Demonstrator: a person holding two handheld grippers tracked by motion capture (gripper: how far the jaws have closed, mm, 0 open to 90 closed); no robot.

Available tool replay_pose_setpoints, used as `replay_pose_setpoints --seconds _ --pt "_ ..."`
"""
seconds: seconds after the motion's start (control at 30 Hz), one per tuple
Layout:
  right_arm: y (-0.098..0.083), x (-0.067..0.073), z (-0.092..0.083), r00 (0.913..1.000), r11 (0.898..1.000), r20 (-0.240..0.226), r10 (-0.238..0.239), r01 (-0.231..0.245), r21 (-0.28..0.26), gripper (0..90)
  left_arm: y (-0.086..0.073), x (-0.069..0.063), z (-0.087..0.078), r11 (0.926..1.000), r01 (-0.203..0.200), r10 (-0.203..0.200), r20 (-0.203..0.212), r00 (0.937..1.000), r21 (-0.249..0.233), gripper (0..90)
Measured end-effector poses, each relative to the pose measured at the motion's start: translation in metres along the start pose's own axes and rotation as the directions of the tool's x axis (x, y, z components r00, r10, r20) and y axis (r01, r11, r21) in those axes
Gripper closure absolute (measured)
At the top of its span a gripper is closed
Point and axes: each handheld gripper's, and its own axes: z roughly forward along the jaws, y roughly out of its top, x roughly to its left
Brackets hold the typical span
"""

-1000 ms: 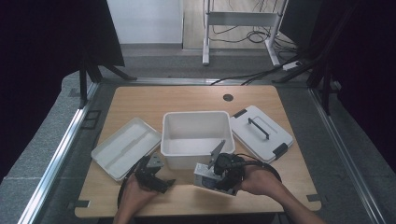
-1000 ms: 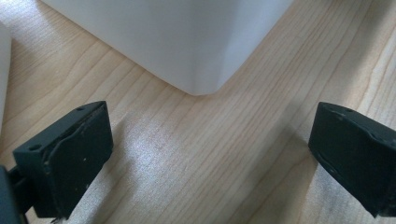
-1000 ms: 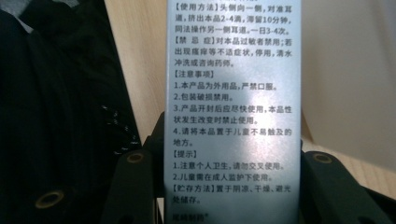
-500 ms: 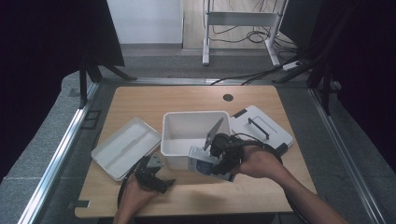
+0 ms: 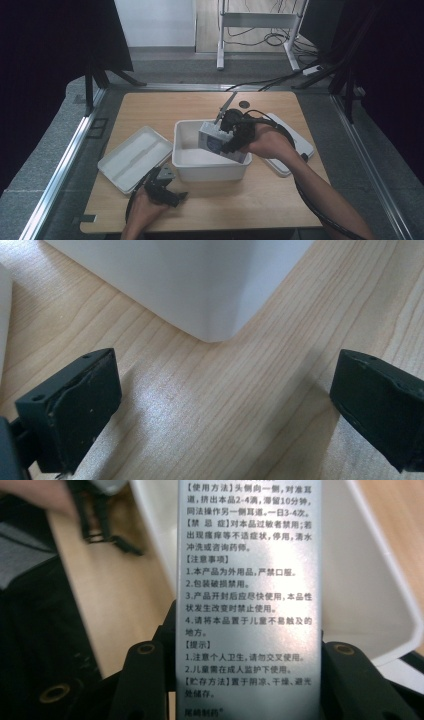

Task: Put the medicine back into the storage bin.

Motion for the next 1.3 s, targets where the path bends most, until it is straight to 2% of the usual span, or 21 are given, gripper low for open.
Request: replay_pose_setpoints --seconds 0.2,0.4,0.7,0.9,1.1,1.3 --pt "0.007 -0.016 0.025 0.9989 0.999 0.033 0.035 -0.035 0.022 55.7 0.0 0.0 0.0 1.0 0.001 -0.001 0.001 1.0 -0.001 0.4" --pt "0.006 -0.027 0.055 0.9974 0.998 0.057 0.046 -0.048 0.045 55.7 0.0 -0.001 0.0 1.0 0.005 -0.005 0.001 1.0 -0.006 1.1" --pt "0.002 -0.033 0.1 0.996 0.993 0.05 0.074 -0.078 0.084 55.6 0.0 0.0 -0.001 1.0 0.002 -0.002 0.001 1.0 -0.004 1.4" --pt "0.002 -0.034 0.124 0.996 0.99 0.057 0.069 -0.075 0.12 55.6 0.0 0.0 -0.001 1.0 0.002 -0.002 0.001 1.0 -0.004 1.4" --pt "0.004 -0.035 0.138 0.9963 0.986 0.058 0.064 -0.072 0.153 55.0 0.0 0.0 -0.001 1.0 0.001 -0.001 0.002 1.0 -0.004 1.4" --pt "0.005 -0.037 0.14 0.9958 0.984 0.066 0.062 -0.072 0.16 50.3 0.0 0.0 -0.001 1.0 0.0 0.0 0.002 1.0 -0.003 1.4"
